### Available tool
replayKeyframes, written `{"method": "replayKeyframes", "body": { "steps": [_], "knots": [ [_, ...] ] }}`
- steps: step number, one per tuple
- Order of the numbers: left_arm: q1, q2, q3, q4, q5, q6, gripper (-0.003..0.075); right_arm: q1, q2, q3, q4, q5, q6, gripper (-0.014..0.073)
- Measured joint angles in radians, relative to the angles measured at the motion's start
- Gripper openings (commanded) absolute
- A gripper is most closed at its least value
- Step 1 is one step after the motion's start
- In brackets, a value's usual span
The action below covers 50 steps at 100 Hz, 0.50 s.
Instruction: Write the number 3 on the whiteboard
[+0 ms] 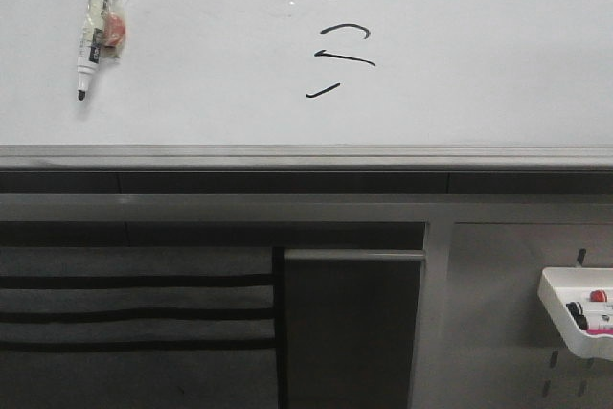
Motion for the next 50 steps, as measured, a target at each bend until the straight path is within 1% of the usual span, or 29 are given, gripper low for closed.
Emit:
{"method": "replayKeyframes", "body": {
  "steps": [5, 12, 22, 29, 43, 50],
  "knots": [
    [0.000, 0.000, 0.000, 0.000, 0.000, 0.000, -0.0018, -0.001, -0.031, 0.030, 0.000, -0.029, 0.000, -0.0074],
    [0.000, 0.000, 0.000, 0.000, 0.000, 0.000, -0.0018, -0.009, -0.085, 0.100, 0.002, -0.108, 0.000, -0.0074],
    [0.000, 0.000, 0.000, 0.000, 0.000, 0.000, -0.0018, -0.023, -0.172, 0.251, 0.004, -0.278, 0.000, -0.0074],
    [0.000, 0.000, 0.000, 0.000, -0.001, 0.000, -0.0018, -0.037, -0.236, 0.354, 0.005, -0.363, 0.000, -0.0074],
    [0.000, 0.000, 0.000, 0.000, -0.001, 0.000, -0.0018, -0.059, -0.309, 0.529, 0.008, -0.485, 0.000, -0.0074],
    [0.000, 0.000, 0.000, 0.000, -0.001, 0.000, -0.0018, -0.061, -0.311, 0.572, 0.017, -0.533, 0.000, -0.0074]
  ]
}}
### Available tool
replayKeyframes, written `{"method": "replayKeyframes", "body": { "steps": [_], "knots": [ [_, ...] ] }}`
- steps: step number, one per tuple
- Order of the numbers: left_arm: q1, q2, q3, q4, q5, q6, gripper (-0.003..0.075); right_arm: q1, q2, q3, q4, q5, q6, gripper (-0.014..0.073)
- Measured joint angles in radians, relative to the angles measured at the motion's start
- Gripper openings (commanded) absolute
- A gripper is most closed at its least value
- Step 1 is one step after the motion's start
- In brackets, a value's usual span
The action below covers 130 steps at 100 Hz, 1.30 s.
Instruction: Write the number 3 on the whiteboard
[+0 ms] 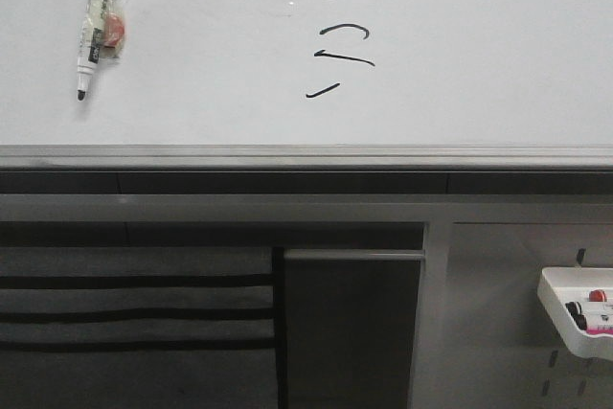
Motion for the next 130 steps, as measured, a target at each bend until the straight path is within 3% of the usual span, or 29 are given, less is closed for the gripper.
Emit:
{"method": "replayKeyframes", "body": {
  "steps": [43, 48, 61, 72, 130],
  "knots": [
    [0.000, 0.000, 0.000, 0.000, -0.002, 0.000, -0.0018, 0.000, 0.000, 0.000, 0.031, -0.101, 0.004, -0.0074],
    [0.000, 0.000, 0.000, 0.000, -0.002, 0.000, -0.0018, 0.000, 0.000, 0.000, -0.011, -0.106, 0.044, -0.0074],
    [0.000, 0.000, 0.000, 0.000, -0.002, 0.000, -0.0018, 0.000, 0.000, 0.000, -0.282, -0.150, 0.303, -0.0074],
    [0.000, 0.000, 0.000, 0.000, -0.002, 0.000, -0.0018, 0.000, 0.000, 0.000, -0.319, -0.172, 0.369, -0.0074],
    [0.002, 0.000, 0.000, 0.000, -0.002, 0.000, -0.0018, 0.000, 0.000, 0.000, -0.325, -0.175, 0.393, -0.0074]
  ]
}}
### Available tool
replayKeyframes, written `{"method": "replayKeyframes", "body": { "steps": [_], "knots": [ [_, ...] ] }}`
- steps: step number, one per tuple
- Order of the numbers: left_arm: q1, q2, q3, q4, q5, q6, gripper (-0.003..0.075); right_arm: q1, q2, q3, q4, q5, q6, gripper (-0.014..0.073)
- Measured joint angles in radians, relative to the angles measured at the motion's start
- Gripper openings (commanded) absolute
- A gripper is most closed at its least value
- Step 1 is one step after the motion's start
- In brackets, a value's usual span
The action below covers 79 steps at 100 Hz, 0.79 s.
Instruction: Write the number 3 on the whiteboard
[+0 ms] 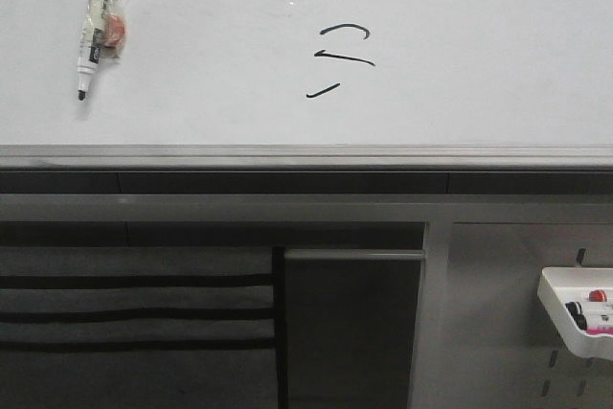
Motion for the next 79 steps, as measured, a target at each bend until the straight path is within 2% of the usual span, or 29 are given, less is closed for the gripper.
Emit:
{"method": "replayKeyframes", "body": {
  "steps": [9, 14, 26, 33, 48, 79],
  "knots": [
    [0.000, 0.000, 0.000, 0.004, 0.000, -0.017, -0.0018, 0.000, 0.000, 0.000, 0.000, 0.000, 0.002, -0.0074],
    [0.000, 0.000, 0.000, 0.054, 0.000, -0.084, -0.0018, 0.000, 0.000, 0.000, 0.000, 0.000, 0.002, -0.0074],
    [0.000, 0.000, 0.000, 0.363, 0.002, -0.451, -0.0018, 0.000, 0.000, 0.000, 0.000, 0.000, 0.002, -0.0074],
    [0.000, 0.000, 0.000, 0.468, 0.004, -0.558, -0.0018, 0.000, 0.000, 0.000, 0.000, 0.000, 0.002, -0.0074],
    [0.000, 0.000, 0.000, 0.529, 0.004, -0.623, -0.0018, 0.000, 0.000, 0.000, 0.000, 0.000, 0.002, -0.0074],
    [0.000, 0.000, 0.000, 0.541, 0.006, -0.629, -0.0018, 0.000, 0.000, 0.000, 0.000, 0.000, 0.002, -0.0074]
  ]
}}
